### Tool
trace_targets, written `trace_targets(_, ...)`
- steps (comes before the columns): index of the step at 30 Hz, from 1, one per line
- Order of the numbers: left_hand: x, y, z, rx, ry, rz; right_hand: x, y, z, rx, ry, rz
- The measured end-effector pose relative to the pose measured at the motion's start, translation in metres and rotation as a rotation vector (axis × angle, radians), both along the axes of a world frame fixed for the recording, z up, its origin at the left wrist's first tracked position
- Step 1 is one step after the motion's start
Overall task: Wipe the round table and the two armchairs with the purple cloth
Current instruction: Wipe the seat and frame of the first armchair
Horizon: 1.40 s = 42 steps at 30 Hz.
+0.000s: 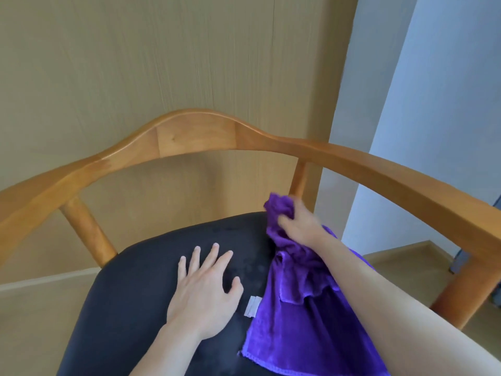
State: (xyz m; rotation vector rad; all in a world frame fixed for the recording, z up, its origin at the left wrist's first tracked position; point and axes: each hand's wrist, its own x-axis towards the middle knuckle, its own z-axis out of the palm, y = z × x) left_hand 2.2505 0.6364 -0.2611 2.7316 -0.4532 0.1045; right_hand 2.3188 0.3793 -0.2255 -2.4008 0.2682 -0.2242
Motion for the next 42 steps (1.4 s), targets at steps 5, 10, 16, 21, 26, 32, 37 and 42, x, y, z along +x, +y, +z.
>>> trace_targets(5, -0.003, -0.004, 0.000, -0.034, -0.016, 0.011, 0.000, 0.014, -0.019, -0.277, 0.136, 0.068)
trace_targets(10, -0.004, -0.003, 0.001, -0.062, -0.028, 0.015, -0.040, 0.019, -0.011, -0.163, 0.008, 0.231)
trace_targets(16, -0.007, -0.004, 0.004, -0.065, -0.048, 0.031, -0.051, 0.011, 0.008, 0.080, -0.045, 0.400)
trace_targets(21, -0.006, -0.002, 0.002, -0.071, -0.069, 0.054, 0.011, -0.006, 0.016, 0.108, -0.247, 0.075)
trace_targets(26, -0.006, -0.005, 0.001, -0.054, -0.074, 0.045, 0.035, 0.008, -0.017, -0.226, 0.131, 0.035)
trace_targets(32, -0.005, -0.005, 0.000, -0.037, -0.060, 0.045, 0.011, 0.029, -0.007, -0.166, 0.030, 0.044)
trace_targets(37, -0.007, -0.005, 0.003, -0.028, -0.060, 0.025, -0.041, 0.051, 0.008, -0.099, 0.003, 0.308)
trace_targets(42, -0.008, -0.004, 0.004, -0.063, -0.080, 0.024, -0.067, 0.039, 0.025, -0.027, 0.117, 0.581)
